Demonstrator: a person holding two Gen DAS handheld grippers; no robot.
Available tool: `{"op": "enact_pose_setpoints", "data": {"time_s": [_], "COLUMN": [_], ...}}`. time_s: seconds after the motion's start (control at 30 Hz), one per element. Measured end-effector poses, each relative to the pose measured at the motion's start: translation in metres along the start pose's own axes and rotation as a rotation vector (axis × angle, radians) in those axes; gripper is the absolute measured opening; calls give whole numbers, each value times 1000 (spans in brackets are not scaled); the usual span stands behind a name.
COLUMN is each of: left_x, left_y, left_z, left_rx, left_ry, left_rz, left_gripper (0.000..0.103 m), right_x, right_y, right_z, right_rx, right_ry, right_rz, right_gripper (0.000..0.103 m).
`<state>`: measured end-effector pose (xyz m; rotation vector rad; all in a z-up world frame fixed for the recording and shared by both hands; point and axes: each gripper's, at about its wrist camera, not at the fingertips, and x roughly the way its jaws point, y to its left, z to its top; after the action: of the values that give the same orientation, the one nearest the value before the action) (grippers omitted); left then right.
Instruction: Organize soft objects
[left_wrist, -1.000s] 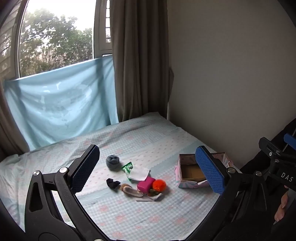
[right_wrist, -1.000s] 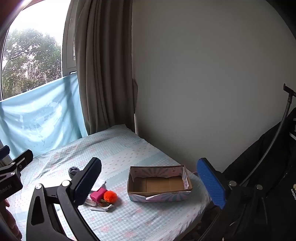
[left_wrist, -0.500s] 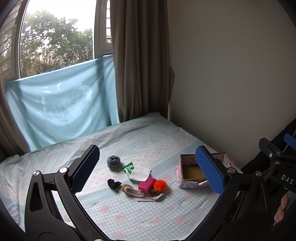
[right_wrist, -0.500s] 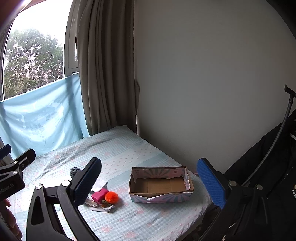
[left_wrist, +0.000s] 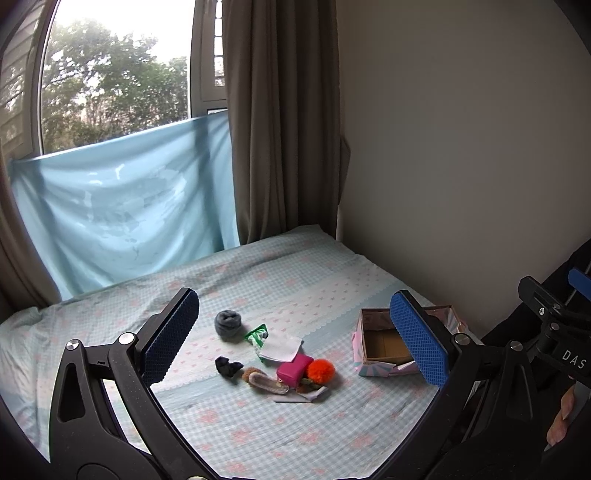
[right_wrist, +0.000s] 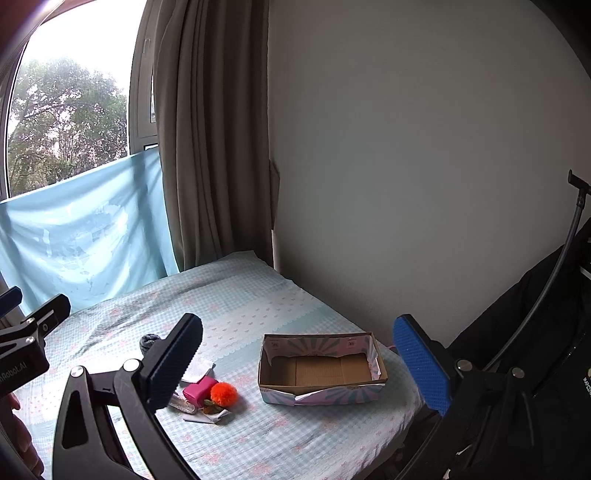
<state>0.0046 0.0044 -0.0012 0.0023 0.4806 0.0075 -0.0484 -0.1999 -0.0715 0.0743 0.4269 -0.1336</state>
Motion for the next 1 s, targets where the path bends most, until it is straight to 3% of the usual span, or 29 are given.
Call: {"op": "enact_pose_setpoints", "data": {"time_s": [1.0], "left_x": [-1], "left_y": [0], "left_z": [-4], "left_rx": [2], "left_ry": [-2], "left_rz": [-1], "left_gripper": [102], "right_x": [0], "right_y": [-2], "right_z": [-6], "right_rx": [7], "right_ry": [-6], "right_rz": [26], "right_gripper": [103]}}
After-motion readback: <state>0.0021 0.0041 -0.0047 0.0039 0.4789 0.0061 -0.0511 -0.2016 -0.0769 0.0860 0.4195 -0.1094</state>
